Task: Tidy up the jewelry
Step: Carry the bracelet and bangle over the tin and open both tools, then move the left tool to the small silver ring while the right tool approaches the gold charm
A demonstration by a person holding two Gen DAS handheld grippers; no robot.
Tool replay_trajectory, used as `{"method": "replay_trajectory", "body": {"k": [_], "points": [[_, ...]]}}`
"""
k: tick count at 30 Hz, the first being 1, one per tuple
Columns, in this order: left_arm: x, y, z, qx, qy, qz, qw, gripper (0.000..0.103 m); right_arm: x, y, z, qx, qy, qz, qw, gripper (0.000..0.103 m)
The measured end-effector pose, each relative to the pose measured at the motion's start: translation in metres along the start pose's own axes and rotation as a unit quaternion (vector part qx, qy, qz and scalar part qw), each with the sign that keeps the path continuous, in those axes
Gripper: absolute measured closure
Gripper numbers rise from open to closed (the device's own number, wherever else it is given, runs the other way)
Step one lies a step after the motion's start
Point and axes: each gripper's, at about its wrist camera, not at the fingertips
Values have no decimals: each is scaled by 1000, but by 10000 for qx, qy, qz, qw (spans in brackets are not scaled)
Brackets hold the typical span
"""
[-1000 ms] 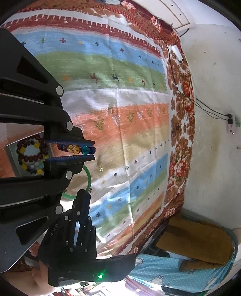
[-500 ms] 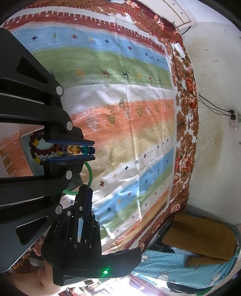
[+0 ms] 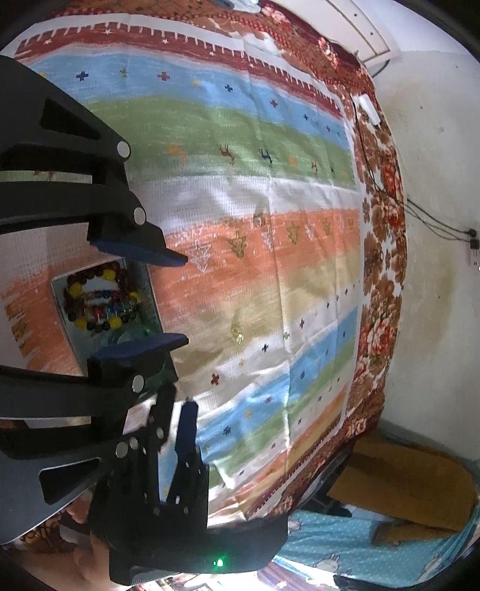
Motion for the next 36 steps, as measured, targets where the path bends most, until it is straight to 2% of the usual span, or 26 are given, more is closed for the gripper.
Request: {"method": "replay_trajectory", "body": {"k": [4, 9, 14, 24, 36], "points": [[-1, 9, 4, -204, 47, -90, 9997, 57, -3, -7, 0, 85, -53, 132, 9999, 61], [-2, 13, 10, -418, 136, -93, 9990, 45, -6, -12, 0, 160, -134, 215, 9996, 56], [-4, 15, 19, -600, 232, -16, 9979, 40, -10, -17, 2, 209, -170, 276, 9993, 54], [-21, 40, 44, -907, 395, -160, 9950, 38, -19, -19, 12, 288, -131, 252, 9992, 53], [-36, 50, 59, -826, 345, -243, 9957, 35, -41, -35, 36, 420, 28, 431, 9982, 51]]}}
Point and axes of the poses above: each gripper's, at about its wrist camera, not at the fingertips, and z roughly the way its jaws point, y to its left, x to its underside, and after that the axes turned 8 degrees about z, right-handed
